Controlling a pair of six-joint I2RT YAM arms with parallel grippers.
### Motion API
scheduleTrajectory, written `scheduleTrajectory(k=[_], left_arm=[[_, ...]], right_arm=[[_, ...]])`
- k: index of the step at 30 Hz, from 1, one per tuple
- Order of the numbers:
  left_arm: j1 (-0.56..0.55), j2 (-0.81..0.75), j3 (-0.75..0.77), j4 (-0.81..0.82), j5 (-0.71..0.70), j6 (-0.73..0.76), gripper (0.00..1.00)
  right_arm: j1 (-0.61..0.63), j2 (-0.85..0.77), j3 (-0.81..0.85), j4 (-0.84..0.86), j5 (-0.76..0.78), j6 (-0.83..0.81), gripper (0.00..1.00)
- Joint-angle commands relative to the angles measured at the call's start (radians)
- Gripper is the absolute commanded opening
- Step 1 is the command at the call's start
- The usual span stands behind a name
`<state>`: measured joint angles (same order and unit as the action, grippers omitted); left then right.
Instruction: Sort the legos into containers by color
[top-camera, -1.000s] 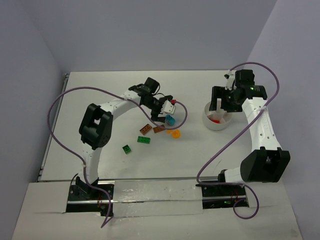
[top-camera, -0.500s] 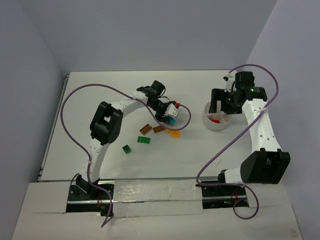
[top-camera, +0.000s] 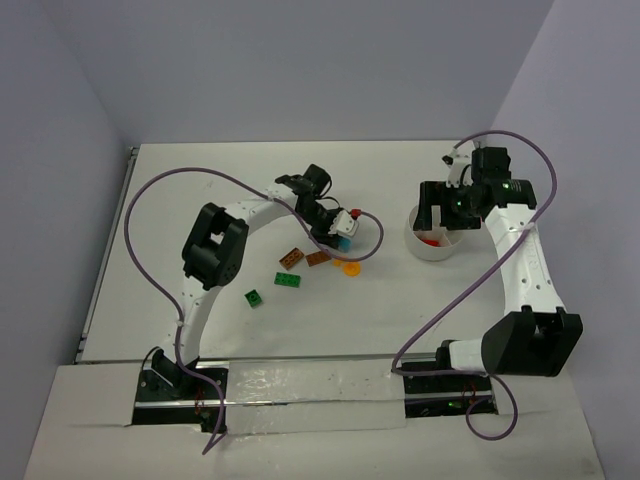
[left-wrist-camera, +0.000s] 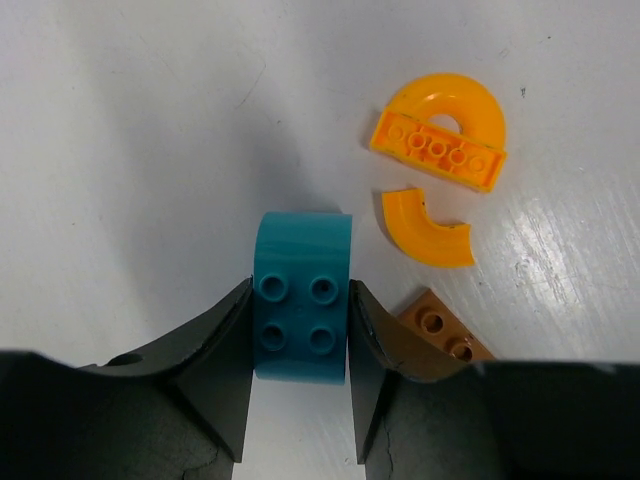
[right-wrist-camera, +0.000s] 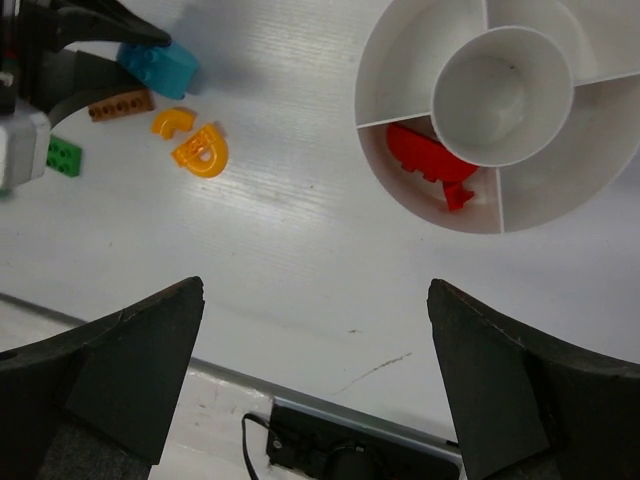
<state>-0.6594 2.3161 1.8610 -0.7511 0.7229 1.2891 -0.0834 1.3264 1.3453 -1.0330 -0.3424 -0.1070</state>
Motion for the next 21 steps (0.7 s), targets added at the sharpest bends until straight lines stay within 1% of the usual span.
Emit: scheduleTrajectory(k=[1, 4, 5, 7, 9, 11, 12, 13, 14, 15, 16, 17, 18, 20, 21], left_arm=[[-0.01, -0.074, 0.027, -0.039, 0.048, -0.083, 0.15], [-0.002, -0.149, 0.024, -0.068, 0.14, -0.174, 0.04], [0.006, -0.199, 0.013, -0.067, 0.185, -0.216, 0.01], [0.019, -0.269, -0.014, -0.062, 0.297, -0.327, 0.0], [0.031, -0.342, -0.053, -0.034, 0.37, -0.417, 0.0], [0.04, -0.419, -0.109, 0.006, 0.452, -0.551, 0.0], [0.042, -0.446, -0.135, 0.046, 0.472, -0.619, 0.0], [0.043, -0.479, -0.166, 0.129, 0.487, -0.739, 0.0], [0.044, -0.518, -0.203, 0.255, 0.503, -0.912, 0.0], [0.046, -0.544, -0.23, 0.258, 0.514, -0.998, 0.0], [0.049, -0.567, -0.258, 0.321, 0.53, -0.999, 0.0], [0.052, -0.597, -0.294, 0.42, 0.568, -1.127, 0.0], [0.053, -0.606, -0.305, 0.463, 0.581, -1.19, 0.0], [0.053, -0.629, -0.358, 0.626, 0.605, -1.405, 0.0], [0.053, -0.638, -0.378, 0.639, 0.611, -1.459, 0.0]], right_arm=[[-0.006, -0.072, -0.027, 0.023, -0.099, -0.051, 0.99], [-0.006, -0.089, -0.036, 0.024, -0.148, -0.079, 0.99], [-0.006, -0.093, -0.038, 0.02, -0.187, -0.091, 0.98], [-0.006, -0.105, -0.039, 0.014, -0.235, -0.118, 0.98], [-0.006, -0.112, -0.04, 0.009, -0.301, -0.132, 0.96], [-0.005, -0.12, -0.035, 0.01, -0.352, -0.137, 0.95], [-0.002, -0.122, -0.03, 0.009, -0.386, -0.133, 0.94], [0.005, -0.122, -0.02, 0.006, -0.415, -0.123, 0.93], [0.016, -0.121, -0.006, 0.001, -0.449, -0.108, 0.92], [0.03, -0.118, 0.003, -0.002, -0.47, -0.1, 0.91], [0.046, -0.119, 0.015, -0.004, -0.471, -0.1, 0.9], [0.078, -0.118, 0.036, -0.004, -0.508, -0.085, 0.9], [0.11, -0.118, 0.047, 0.001, -0.527, -0.074, 0.89], [0.161, -0.116, 0.085, 0.008, -0.605, -0.041, 0.88], [0.177, -0.115, 0.094, 0.011, -0.622, -0.032, 0.88]])
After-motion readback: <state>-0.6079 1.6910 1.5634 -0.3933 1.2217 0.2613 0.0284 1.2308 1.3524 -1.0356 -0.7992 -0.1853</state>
